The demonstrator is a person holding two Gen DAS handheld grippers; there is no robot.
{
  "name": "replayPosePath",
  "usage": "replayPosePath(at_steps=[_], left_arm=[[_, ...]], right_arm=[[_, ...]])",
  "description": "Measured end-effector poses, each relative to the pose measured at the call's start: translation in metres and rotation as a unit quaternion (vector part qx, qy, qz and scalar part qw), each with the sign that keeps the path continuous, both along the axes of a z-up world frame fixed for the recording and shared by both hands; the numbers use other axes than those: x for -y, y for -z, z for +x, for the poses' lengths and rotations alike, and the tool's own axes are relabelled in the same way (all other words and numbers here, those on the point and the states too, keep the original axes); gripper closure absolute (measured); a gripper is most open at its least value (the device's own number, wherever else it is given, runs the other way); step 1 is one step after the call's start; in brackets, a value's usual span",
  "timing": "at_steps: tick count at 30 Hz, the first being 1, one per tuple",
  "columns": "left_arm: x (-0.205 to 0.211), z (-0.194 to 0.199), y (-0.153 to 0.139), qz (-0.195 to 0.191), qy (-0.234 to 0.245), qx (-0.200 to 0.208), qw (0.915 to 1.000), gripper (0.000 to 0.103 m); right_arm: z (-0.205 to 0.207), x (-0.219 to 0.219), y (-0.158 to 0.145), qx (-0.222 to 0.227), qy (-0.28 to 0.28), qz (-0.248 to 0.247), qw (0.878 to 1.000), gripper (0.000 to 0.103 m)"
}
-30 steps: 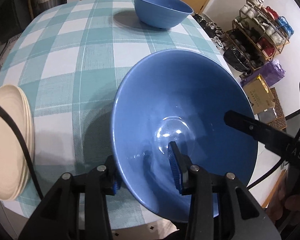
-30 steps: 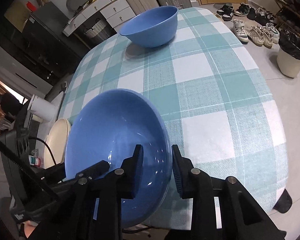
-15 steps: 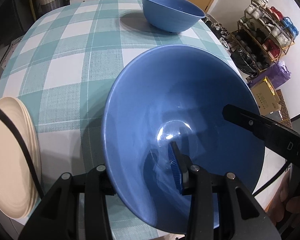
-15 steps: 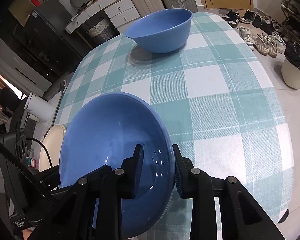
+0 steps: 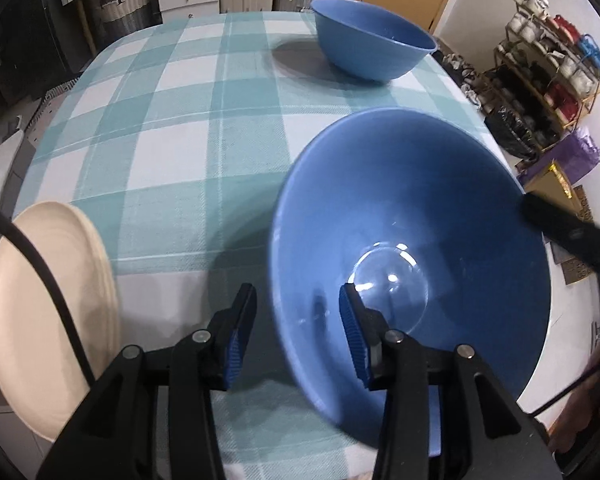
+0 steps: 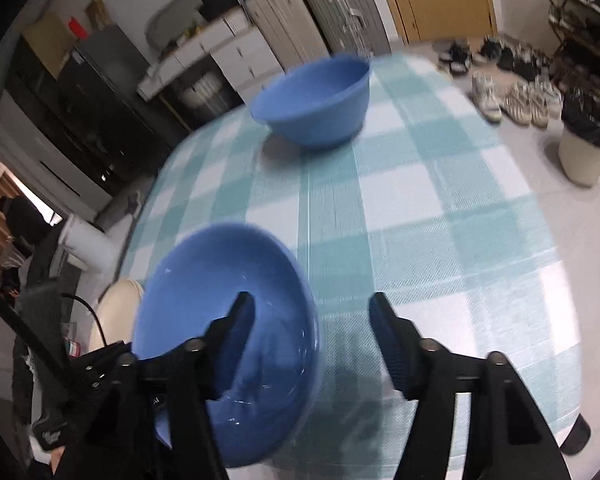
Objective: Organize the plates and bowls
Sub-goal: 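Withdraw both grippers and move them toward the last blue bowl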
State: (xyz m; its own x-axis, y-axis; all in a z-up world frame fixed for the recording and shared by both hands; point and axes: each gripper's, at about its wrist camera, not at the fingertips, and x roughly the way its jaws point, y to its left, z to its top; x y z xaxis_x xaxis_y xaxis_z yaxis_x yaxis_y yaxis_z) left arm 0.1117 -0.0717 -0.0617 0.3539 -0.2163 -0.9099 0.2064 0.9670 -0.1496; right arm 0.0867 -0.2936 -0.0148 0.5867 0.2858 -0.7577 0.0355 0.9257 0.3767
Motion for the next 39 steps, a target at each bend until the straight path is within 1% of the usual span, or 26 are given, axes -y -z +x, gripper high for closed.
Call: replayPosePath(at_steps=[2,3,5,6,7,8,9,10,12,14,15,17,19,21,22,24,26,28,30,33,36,37,39], left_arm=[[-0.012,-0.004,-0.006,-0.004,-0.018,0.009,0.9998,0.058],[-0.017,-0.006,-0.01,-0.012,-0.026,0.011,0.9995,0.054],[-0.03,-0.01,-0.021,-0.038,-0.04,0.014,0.9984,0.053],[-0.034,-0.011,-0.027,-0.045,-0.043,0.017,0.9979,0.053],[-0.038,-0.013,-0.034,-0.054,-0.046,0.022,0.9973,0.052],[-0.042,-0.016,-0.043,-0.062,-0.051,0.032,0.9962,0.049],[-0.045,-0.018,-0.051,-0.067,-0.058,0.041,0.9952,0.041],[-0.049,-0.02,-0.06,-0.076,-0.064,0.054,0.9936,0.026],[-0.053,-0.026,-0.076,-0.09,-0.074,0.082,0.9897,0.012],[-0.056,-0.032,-0.091,-0.101,-0.08,0.112,0.9853,0.011],[-0.055,-0.033,-0.096,-0.101,-0.078,0.118,0.9848,0.01],[-0.051,-0.033,-0.103,-0.095,-0.071,0.127,0.9848,0.01],[-0.046,-0.03,-0.108,-0.086,-0.062,0.131,0.9857,0.01],[-0.041,-0.022,-0.112,-0.075,-0.057,0.134,0.9865,0.01],[-0.038,-0.016,-0.114,-0.067,-0.055,0.135,0.987,0.01],[-0.028,-0.001,-0.117,-0.033,-0.045,0.13,0.99,0.01],[-0.017,0.019,-0.119,0.007,-0.028,0.125,0.9918,0.01],[-0.01,0.038,-0.124,0.03,-0.016,0.129,0.991,0.01],[-0.007,0.052,-0.128,0.039,-0.018,0.133,0.9901,0.01],[-0.002,0.075,-0.137,0.031,-0.008,0.143,0.9892,0.01],[0.009,0.096,-0.142,0.038,0.007,0.167,0.9853,0.01],[0.014,0.101,-0.143,0.044,0.012,0.18,0.9826,0.01],[0.028,0.113,-0.144,0.07,0.033,0.213,0.9739,0.01]], right_arm=[[-0.008,0.004,-0.009,0.015,-0.001,0.006,1.0,0.037],[-0.013,0.005,-0.015,0.024,-0.003,0.007,1.0,0.037],[-0.023,0.003,-0.031,0.053,-0.012,0.0,0.999,0.037],[-0.028,0.001,-0.04,0.07,-0.018,-0.009,0.997,0.034],[-0.034,-0.002,-0.048,0.085,-0.022,-0.017,0.996,0.027],[-0.04,-0.005,-0.057,0.102,-0.027,-0.026,0.994,0.022],[-0.045,-0.008,-0.065,0.121,-0.032,-0.033,0.992,0.017],[-0.052,-0.012,-0.074,0.14,-0.038,-0.04,0.989,0.015],[-0.061,-0.019,-0.086,0.163,-0.05,-0.052,0.984,0.013],[-0.068,-0.029,-0.096,0.181,-0.055,-0.07,0.979,0.01],[-0.071,-0.031,-0.099,0.186,-0.056,-0.075,0.978,0.008],[-0.075,-0.038,-0.105,0.191,-0.058,-0.087,0.976,0.007],[-0.071,-0.04,-0.107,0.186,-0.058,-0.091,0.977,0.006],[-0.064,-0.039,-0.109,0.176,-0.055,-0.082,0.979,0.006],[-0.055,-0.036,-0.11,0.162,-0.053,-0.074,0.983,0.006],[-0.039,-0.029,-0.113,0.139,-0.045,-0.059,0.988,0.006],[-0.028,-0.021,-0.119,0.14,-0.034,-0.04,0.989,0.006],[-0.013,-0.016,-0.128,0.144,-0.028,-0.038,0.988,0.006],[0.004,-0.011,-0.137,0.149,-0.021,-0.054,0.987,0.006],[0.032,-0.009,-0.146,0.153,-0.034,-0.08,0.984,0.006],[0.063,-0.002,-0.15,0.151,-0.04,-0.078,0.985,0.006],[0.074,0.003,-0.15,0.151,-0.039,-0.071,0.985,0.006],[0.094,0.012,-0.15,0.148,-0.036,-0.057,0.987,0.006]])
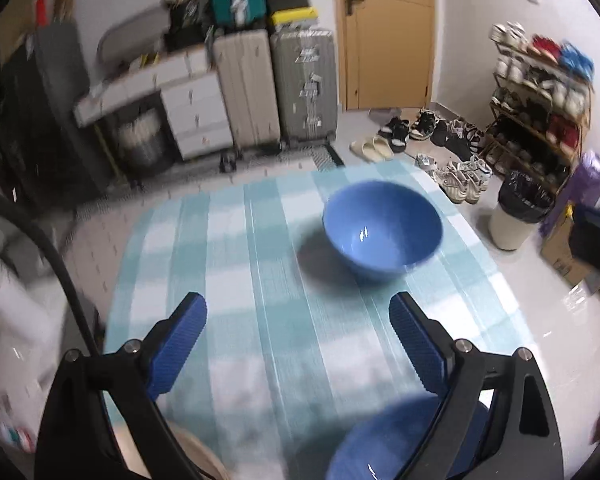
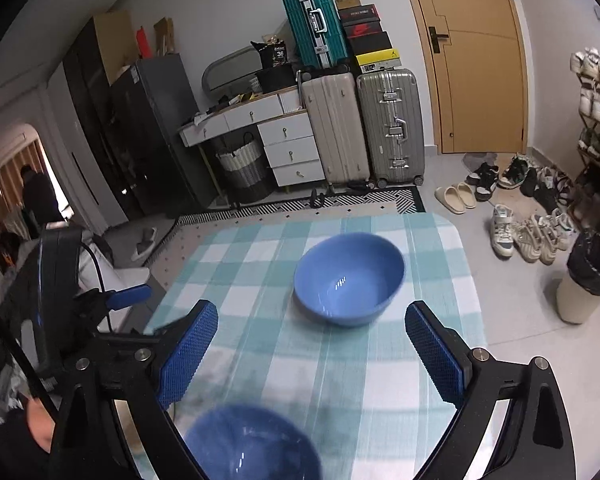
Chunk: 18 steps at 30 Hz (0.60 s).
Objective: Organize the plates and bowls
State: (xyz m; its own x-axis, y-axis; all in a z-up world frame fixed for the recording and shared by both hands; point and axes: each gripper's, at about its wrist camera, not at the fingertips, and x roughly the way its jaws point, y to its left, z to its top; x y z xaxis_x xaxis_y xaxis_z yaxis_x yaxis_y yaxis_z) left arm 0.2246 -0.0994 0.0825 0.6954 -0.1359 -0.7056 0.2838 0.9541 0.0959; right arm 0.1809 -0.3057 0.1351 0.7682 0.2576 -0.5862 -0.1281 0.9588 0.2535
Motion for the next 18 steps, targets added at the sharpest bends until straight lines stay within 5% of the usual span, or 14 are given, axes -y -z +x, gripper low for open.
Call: replayPosePath(at_steps=[4,6,10,18], left_arm=[[0.02,0.021,0.004,0.052,0.009,0.051,0.9973,0.004],[0.03,0.038,0.01,0.102,-0.027,0.064,0.9923,0.003],[0.036,0.069,0.021,0.077,-0.019,0.04,0.996,0.003],[0.049,0.12,0.061,0.101,-0.026,0.007,0.9945,0.003]], right_arm=[[0.04,0.02,0.007,-0.008,-0.004,0.028,1.0,0.006],[0.059,0.027,0.016,-0.017,-0.006,0.03,0.999,0.006],[0.102,0.052,0.051,-0.066,0.008,0.052,0.996,0.007],[0.161,0.09,0.112,-0.127,0.024,0.076,0.989,0.007]])
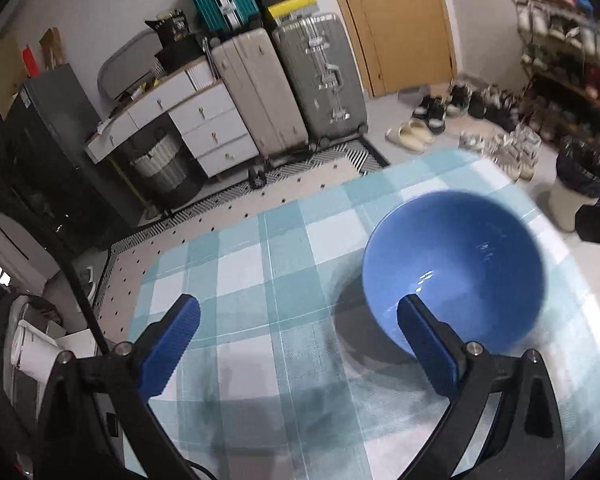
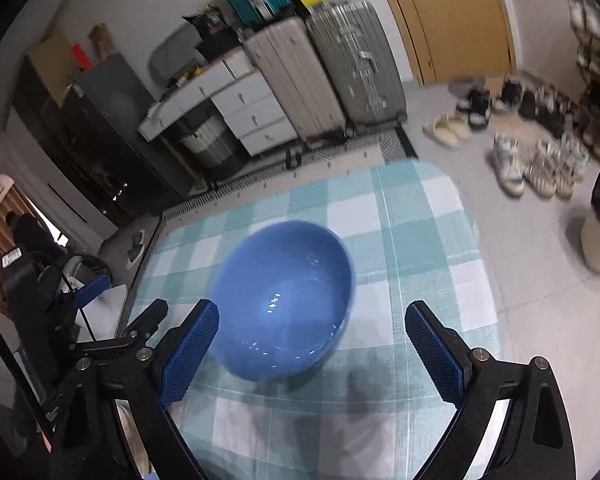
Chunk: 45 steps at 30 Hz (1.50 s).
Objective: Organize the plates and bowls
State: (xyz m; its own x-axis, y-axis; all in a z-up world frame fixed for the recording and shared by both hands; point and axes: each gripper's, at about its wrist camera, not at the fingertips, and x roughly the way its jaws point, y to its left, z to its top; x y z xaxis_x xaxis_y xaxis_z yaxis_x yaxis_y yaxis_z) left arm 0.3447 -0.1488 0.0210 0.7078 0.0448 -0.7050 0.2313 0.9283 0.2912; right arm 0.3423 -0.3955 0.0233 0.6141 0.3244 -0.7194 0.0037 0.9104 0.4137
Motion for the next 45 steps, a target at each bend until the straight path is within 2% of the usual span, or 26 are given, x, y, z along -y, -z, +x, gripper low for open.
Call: replayPosePath(at_steps=[3,8,11,14,17,23,25,27,29,30,31,33,36,37,41,45], left_arm=[[-0.001,0.017,0.016,-0.013,-0.002,-0.029,0.9995,0.003],[0.001,0.042,0.035,-0.062,0.002,-0.09,0.994,0.003],[0.007,0.051,0.043,-0.074,0.003,-0.104,0.9918,0.003],[0.014,0.057,0.051,-0.074,0.008,-0.121,0.9899,0.003],[0.015,0.066,0.061,-0.089,0.003,-0.148,0.9849,0.004],[0.018,0.07,0.068,-0.103,0.012,-0.163,0.9812,0.007],[0.019,0.07,0.07,-0.103,0.012,-0.167,0.9805,0.017],[0.019,0.069,0.071,-0.098,0.01,-0.164,0.9815,0.02],[0.022,0.067,0.073,-0.09,0.015,-0.157,0.9833,0.029],[0.023,0.067,0.074,-0.088,0.017,-0.158,0.9833,0.036],[0.024,0.066,0.076,-0.089,0.02,-0.162,0.9825,0.048],[0.024,0.068,0.081,-0.09,0.02,-0.17,0.981,0.059],[0.024,0.068,0.087,-0.101,0.025,-0.181,0.9779,0.068],[0.024,0.068,0.087,-0.106,0.028,-0.183,0.977,0.076],[0.029,0.063,0.09,-0.116,0.038,-0.196,0.9729,0.084],[0.041,0.056,0.089,-0.089,0.051,-0.185,0.9774,0.089]], right_arm=[[0.017,0.001,0.014,-0.014,-0.01,0.011,1.0,0.007],[0.044,0.001,0.042,-0.051,-0.017,0.026,0.998,0.007],[0.055,0.0,0.054,-0.065,-0.016,0.019,0.998,0.01],[0.064,0.002,0.067,-0.089,-0.013,0.026,0.996,0.021],[0.068,0.004,0.075,-0.095,-0.013,0.031,0.995,0.024],[0.072,0.004,0.083,-0.11,-0.013,0.044,0.993,0.038],[0.074,0.002,0.086,-0.114,-0.014,0.047,0.992,0.046],[0.074,-0.001,0.085,-0.114,-0.017,0.047,0.992,0.052],[0.074,-0.004,0.086,-0.114,-0.016,0.044,0.992,0.063],[0.075,-0.005,0.087,-0.116,-0.015,0.041,0.992,0.067],[0.075,-0.007,0.086,-0.117,-0.013,0.036,0.992,0.069],[0.074,-0.009,0.089,-0.122,-0.005,0.023,0.992,0.079],[0.075,-0.011,0.093,-0.128,-0.005,0.015,0.992,0.086],[0.075,-0.011,0.093,-0.126,-0.005,0.016,0.992,0.087],[0.076,-0.008,0.099,-0.14,0.008,0.028,0.99,0.09],[0.073,-0.013,0.095,-0.132,0.007,0.012,0.991,0.093]])
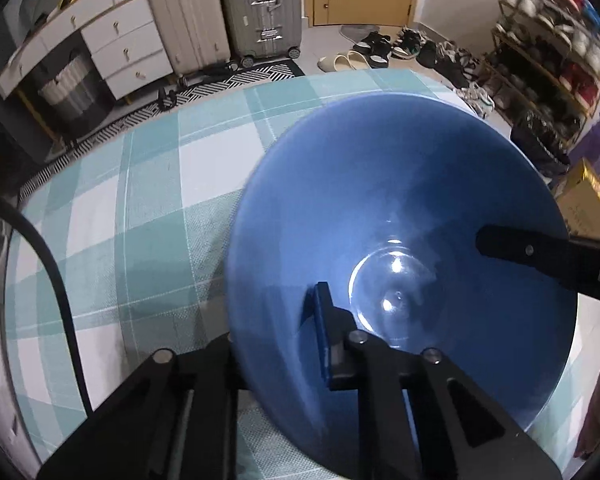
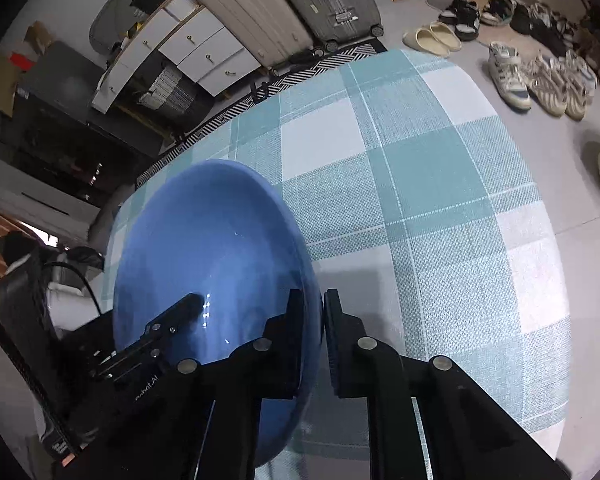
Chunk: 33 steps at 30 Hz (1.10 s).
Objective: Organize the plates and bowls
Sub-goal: 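Lift the last blue bowl with both grippers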
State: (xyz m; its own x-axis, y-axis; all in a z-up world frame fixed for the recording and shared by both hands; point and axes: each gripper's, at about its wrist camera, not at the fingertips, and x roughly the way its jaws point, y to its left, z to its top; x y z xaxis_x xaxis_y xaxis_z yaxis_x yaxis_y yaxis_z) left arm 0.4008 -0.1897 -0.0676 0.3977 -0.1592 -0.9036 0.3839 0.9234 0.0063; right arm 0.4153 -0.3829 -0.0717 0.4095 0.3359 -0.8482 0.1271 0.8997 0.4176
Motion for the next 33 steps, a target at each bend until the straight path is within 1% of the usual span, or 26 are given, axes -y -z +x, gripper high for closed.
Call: replayPosePath(at_steps=[1,5,9,13,23,26,33], left_arm=[[0.001,0.0,0.001,0.003,0.0,0.001,1.0,0.089],[-0.003,0.002,0.0,-0.011,-0.006,-0.008,0.9999,0.091],[-0.004,0.002,-0.002,-0.008,-0.007,-0.006,0.9999,0.091],[-0.004,0.002,-0.003,0.001,-0.025,-0.015,0.9996,0.093],[-0.008,-0.011,-0.012,-0.001,-0.022,-0.015,0.9996,0.094],[-0.009,-0.011,-0.013,-0.003,-0.025,-0.022,0.9994,0.094],[-0.012,-0.018,-0.02,-0.008,-0.023,-0.021,0.9995,0.094]], right_arm=[[0.0,0.0,-0.001,0.0,0.001,-0.002,1.0,0.093],[-0.002,0.001,-0.003,0.0,0.003,-0.002,1.0,0.093],[-0.003,0.0,-0.005,0.002,0.005,-0.005,1.0,0.094],[-0.005,-0.001,-0.009,-0.005,0.017,-0.012,1.0,0.096],[-0.013,0.003,-0.016,-0.009,0.031,-0.001,0.999,0.097],[-0.013,0.001,-0.014,-0.024,0.028,-0.005,0.999,0.098],[-0.019,-0.002,-0.028,-0.014,0.027,-0.013,0.999,0.098]])
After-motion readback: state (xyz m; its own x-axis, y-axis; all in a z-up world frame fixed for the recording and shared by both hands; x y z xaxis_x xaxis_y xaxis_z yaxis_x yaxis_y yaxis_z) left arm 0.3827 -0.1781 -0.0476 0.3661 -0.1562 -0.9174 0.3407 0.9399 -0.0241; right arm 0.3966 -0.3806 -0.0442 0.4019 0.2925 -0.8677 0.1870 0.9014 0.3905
